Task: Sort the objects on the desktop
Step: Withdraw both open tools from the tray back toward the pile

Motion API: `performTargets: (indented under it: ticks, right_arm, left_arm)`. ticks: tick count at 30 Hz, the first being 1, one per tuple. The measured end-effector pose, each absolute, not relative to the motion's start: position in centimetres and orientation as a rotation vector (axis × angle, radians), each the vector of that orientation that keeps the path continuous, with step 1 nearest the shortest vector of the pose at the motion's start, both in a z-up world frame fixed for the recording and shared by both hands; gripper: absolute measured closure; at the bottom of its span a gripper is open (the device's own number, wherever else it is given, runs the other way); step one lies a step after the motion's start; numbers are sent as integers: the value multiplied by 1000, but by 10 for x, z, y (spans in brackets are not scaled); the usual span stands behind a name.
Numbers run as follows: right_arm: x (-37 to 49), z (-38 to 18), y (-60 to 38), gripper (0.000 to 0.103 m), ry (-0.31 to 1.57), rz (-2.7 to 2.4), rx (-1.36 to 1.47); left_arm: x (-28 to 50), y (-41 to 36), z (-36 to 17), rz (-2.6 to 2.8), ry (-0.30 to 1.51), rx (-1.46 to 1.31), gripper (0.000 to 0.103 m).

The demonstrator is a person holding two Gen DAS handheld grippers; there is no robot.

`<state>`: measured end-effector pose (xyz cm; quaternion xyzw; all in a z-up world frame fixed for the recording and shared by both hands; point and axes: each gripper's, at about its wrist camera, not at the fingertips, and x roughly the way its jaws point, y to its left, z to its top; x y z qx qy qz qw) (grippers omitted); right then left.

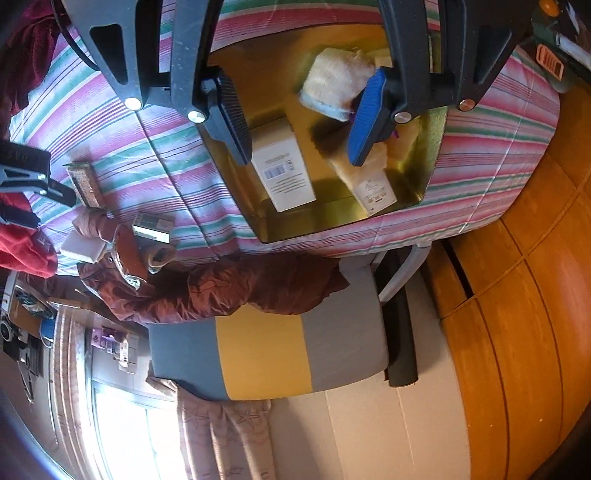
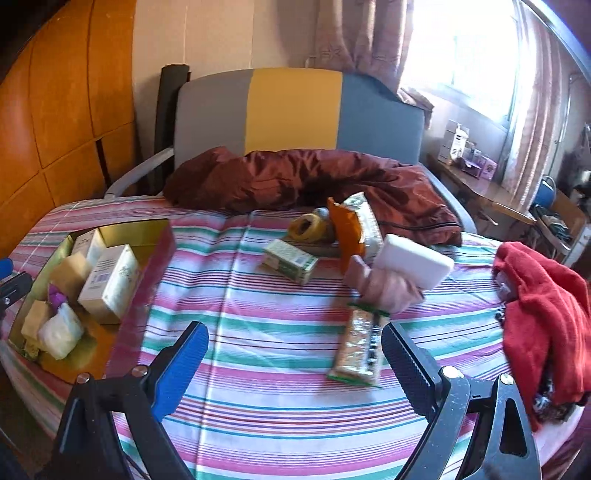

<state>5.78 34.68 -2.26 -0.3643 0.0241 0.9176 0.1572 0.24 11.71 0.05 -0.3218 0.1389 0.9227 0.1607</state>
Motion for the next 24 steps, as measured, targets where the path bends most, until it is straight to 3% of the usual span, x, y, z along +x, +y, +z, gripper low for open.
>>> performTargets:
  ticks: [24]
  right_arm:
    - [73,-51,472,8,218,2368,-1082]
  left_arm:
    - [3,179,-10,2483,489,-913,48]
